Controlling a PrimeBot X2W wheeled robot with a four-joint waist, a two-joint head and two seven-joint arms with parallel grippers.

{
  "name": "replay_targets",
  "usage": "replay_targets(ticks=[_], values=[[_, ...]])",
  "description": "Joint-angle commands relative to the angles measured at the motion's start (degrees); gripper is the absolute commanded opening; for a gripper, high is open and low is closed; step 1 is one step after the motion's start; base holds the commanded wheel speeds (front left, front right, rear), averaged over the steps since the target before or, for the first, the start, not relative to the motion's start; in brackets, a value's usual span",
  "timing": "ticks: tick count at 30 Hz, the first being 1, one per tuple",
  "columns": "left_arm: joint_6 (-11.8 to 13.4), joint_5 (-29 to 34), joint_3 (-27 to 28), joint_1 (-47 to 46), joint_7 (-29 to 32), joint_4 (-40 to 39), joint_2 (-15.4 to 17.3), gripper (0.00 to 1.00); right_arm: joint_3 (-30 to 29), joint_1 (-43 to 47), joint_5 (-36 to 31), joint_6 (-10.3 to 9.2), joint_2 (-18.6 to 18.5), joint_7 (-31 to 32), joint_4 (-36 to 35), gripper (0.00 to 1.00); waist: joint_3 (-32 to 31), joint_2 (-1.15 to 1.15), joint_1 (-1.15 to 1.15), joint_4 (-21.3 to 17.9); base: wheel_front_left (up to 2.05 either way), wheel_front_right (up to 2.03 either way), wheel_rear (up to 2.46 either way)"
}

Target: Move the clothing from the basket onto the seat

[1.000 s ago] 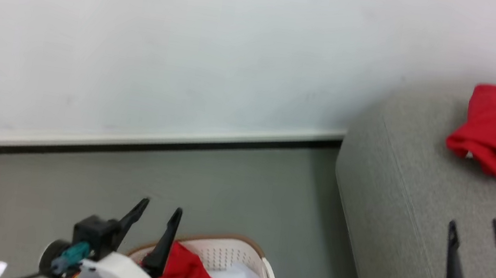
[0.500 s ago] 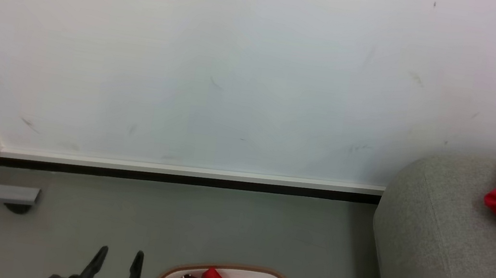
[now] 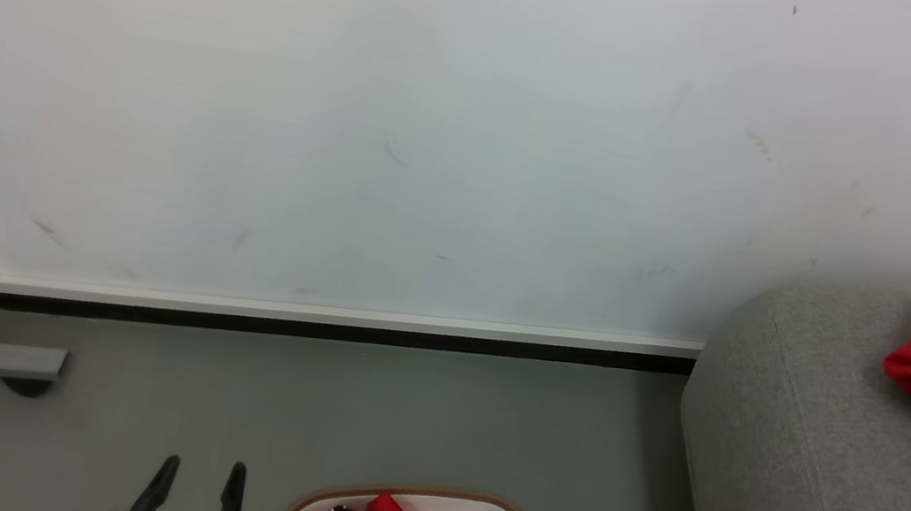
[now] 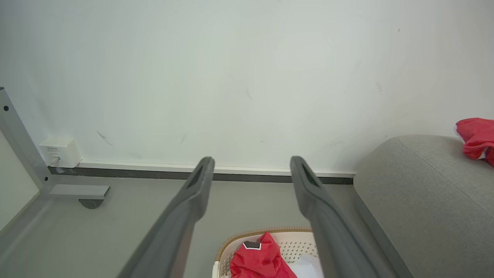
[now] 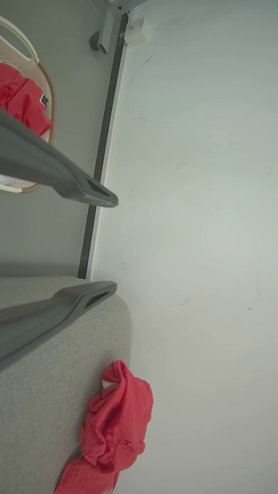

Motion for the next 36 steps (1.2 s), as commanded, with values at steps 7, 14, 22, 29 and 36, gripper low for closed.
replay_targets(ticks=[7,14,22,29,36], values=[[-2.62,2.62,1.91,-0.88,-0.03,1.18,-1.47,1.0,0.97,-1.78,0.06,-0.13,-0.04,-0.14,-0.32,1.0,1.27,0.0,0.0,-2.37,0.0,0.0,0.0],[-4.91,5.57,0.97,-5.36,-0.03,5.58,-0.63,1.0,2.69,-3.95,0.07,-0.13,-0.05,-0.14,-1.53,1.0,4.13,0.0,0.0,-7.66,0.0,0.0,0.0],[-6.45,7.48,-2.32,-13.88,5.43,17.06,1.64,1.0,4.6,-6.46,1.47,-0.13,-0.05,-0.15,-3.58,1.0,9.68,0.0,0.0,-14.65,0.0,0.0,0.0],[-7.49,9.24,-4.94,-20.69,10.74,25.69,4.53,1.0,5.51,-8.9,3.91,-0.12,-0.03,-0.14,-6.03,1.0,15.46,0.0,0.0,-19.08,0.0,0.0,0.0],[-7.96,10.83,-6.99,-27.53,14.67,34.74,8.12,1.0,6.16,-11.6,7.6,-0.12,-0.01,-0.14,-8.9,1.0,22.51,0.0,0.0,-22.82,0.0,0.0,0.0]])
